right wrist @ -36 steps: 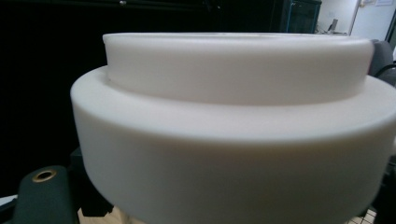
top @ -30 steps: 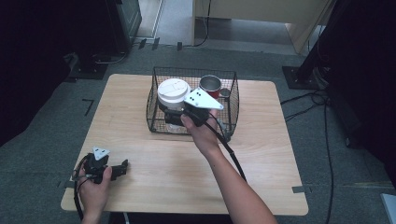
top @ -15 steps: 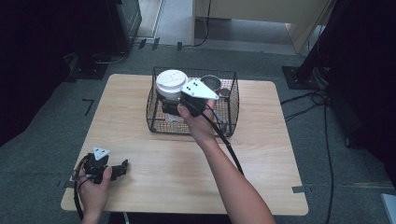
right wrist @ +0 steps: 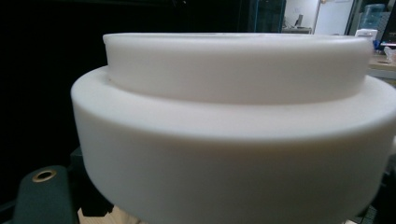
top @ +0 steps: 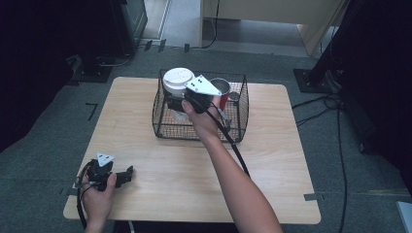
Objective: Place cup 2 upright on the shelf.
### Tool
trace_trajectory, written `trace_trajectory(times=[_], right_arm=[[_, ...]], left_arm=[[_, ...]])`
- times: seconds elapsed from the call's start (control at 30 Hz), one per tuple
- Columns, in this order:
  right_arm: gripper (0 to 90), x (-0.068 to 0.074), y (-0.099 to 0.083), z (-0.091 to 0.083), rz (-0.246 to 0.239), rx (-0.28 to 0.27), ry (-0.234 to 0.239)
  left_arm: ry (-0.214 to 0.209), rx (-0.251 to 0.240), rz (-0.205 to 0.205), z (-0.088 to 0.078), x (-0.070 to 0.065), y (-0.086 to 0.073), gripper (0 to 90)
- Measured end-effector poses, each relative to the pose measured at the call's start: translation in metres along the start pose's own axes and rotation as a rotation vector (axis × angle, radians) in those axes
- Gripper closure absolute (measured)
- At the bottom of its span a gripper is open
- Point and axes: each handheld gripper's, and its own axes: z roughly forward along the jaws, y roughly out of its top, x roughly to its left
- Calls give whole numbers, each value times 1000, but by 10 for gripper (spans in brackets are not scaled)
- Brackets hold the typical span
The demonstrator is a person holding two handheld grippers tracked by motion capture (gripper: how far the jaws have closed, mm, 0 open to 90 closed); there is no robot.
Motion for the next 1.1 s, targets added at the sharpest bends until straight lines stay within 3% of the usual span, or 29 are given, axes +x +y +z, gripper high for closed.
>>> trace_trajectory(times=[0.47,1.1], right_arm=[[157,-7,-12,22,1,34,-31],[157,-16,-37,45,41,103,-70]], left_arm=[[-1,3,0,0,0,0,0],[-5,2,-3,0,0,0,0]])
